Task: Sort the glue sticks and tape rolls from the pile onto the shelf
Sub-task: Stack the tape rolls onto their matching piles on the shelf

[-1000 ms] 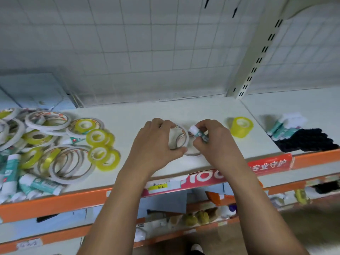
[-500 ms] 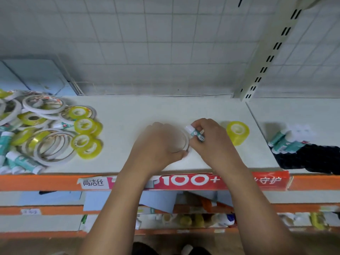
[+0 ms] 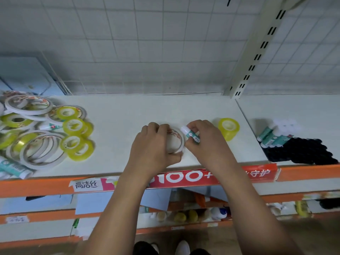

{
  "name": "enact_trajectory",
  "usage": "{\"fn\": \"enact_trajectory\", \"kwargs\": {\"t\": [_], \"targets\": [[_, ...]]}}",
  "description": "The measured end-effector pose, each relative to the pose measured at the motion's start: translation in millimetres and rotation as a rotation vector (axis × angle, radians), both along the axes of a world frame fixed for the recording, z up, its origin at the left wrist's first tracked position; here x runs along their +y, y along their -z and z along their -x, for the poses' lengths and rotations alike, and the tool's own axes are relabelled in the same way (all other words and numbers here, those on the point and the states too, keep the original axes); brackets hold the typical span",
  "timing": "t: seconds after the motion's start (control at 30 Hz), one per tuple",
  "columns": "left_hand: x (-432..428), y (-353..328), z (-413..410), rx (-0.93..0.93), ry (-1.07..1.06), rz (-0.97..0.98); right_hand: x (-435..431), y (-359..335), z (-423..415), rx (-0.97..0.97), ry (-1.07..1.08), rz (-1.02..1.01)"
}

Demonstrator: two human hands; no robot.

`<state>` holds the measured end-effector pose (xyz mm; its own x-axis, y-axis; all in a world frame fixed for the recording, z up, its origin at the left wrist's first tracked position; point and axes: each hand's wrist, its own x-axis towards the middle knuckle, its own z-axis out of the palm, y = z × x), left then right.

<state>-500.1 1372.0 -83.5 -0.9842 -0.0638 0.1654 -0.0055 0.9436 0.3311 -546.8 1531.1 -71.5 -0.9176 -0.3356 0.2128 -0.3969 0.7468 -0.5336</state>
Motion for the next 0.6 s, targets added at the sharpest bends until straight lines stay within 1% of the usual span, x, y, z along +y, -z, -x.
{"fn": "enact_trajectory", "kwargs": {"t": [0.13, 0.27, 0.33, 0.47, 0.6], "targets": [[3.2, -1.4, 3.1, -0.023, 0.052, -0.021, 9.3, -5.8, -8.5, 0.008, 0.05, 0.015], [17.9, -15.3, 8.9, 0.133, 0.14, -0.166, 30.7, -9.3, -20.4, 0.023, 0.101, 0.047], [32.1, -21.0, 13.9, 0.131, 0.201, -0.224, 43.7, -11.0, -27.6, 0.03, 0.118, 0.055], [67.0, -25.0, 24.2, 0.101, 0.325, -0.236, 74.0, -15.0, -34.4, 0.042, 0.157, 0.059], [107.3, -29.6, 32.7, 0.137, 0.381, -0.369, 110.4, -18.0, -36.5, 0.075, 0.198, 0.085]]}}
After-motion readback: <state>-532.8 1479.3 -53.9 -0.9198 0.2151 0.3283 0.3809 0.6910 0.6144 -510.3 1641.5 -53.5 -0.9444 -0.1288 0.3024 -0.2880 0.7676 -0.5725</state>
